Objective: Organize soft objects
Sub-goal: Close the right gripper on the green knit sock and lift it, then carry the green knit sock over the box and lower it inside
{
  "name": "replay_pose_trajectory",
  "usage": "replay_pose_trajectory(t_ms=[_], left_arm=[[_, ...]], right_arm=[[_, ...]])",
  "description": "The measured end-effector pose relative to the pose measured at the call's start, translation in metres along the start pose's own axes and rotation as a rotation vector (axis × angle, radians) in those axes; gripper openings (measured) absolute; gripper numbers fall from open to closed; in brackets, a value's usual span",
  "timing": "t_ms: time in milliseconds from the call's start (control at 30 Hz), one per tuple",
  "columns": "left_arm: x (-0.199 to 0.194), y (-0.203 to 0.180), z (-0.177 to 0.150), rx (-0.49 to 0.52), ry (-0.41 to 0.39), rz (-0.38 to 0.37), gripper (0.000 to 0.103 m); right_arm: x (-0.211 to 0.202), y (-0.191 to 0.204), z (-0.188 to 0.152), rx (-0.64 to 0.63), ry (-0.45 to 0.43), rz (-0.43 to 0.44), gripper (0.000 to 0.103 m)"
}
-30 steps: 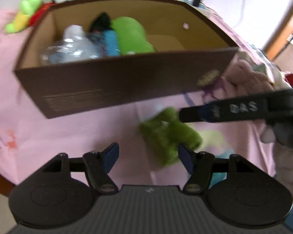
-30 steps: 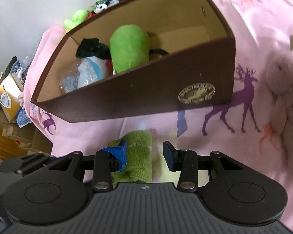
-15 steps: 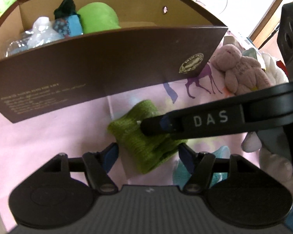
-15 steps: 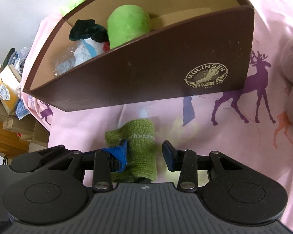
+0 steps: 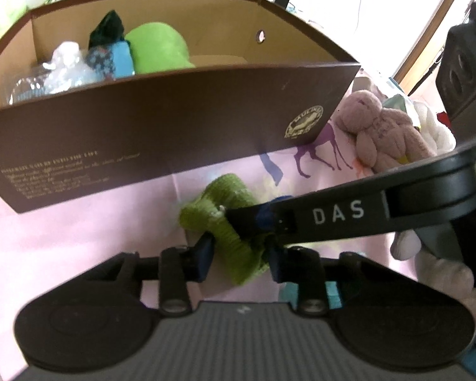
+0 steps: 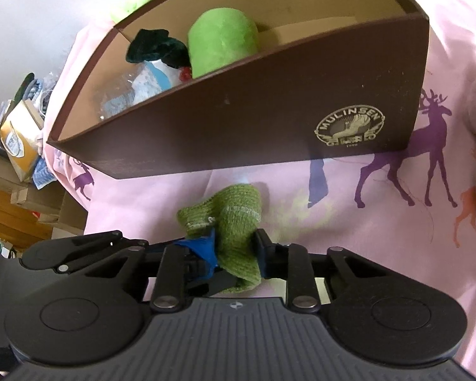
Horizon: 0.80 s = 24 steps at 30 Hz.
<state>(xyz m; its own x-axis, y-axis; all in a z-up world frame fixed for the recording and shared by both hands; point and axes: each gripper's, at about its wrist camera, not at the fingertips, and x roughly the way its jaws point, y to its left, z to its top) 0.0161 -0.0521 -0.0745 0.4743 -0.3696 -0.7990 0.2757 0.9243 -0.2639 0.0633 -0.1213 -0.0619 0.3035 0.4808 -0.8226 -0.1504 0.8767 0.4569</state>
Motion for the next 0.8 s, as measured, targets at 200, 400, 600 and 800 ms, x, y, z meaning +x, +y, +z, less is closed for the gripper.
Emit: replay_pose_trajectory(t_ms=[200,400,600,800], left_arm=[[-0.01,-0.008,0.005,0.051,-0.039,0.007,0.028],[-0.026,-0.02,0.01,0.106,-0.076,-0.015,0.028],[-0.046,-0.036,0.02,0.176,-0.136,-0.037,0.028],[-0.071,-0.051,0.036,0.242,-0.238,-0.045,0.028]], right_arm=[[-0.013,0.004,0.001,-0.035,-0.043,0.01,0.002],[-0.037,-0.002,-0.001,-0.025,-0.085,0.032,0.002],[-0.068,-0.003,-0.001,-0.013,-0.152,0.047,0.002],[-0.099,-0.002,0.01,0.005,-0.24,0.09,0.002]])
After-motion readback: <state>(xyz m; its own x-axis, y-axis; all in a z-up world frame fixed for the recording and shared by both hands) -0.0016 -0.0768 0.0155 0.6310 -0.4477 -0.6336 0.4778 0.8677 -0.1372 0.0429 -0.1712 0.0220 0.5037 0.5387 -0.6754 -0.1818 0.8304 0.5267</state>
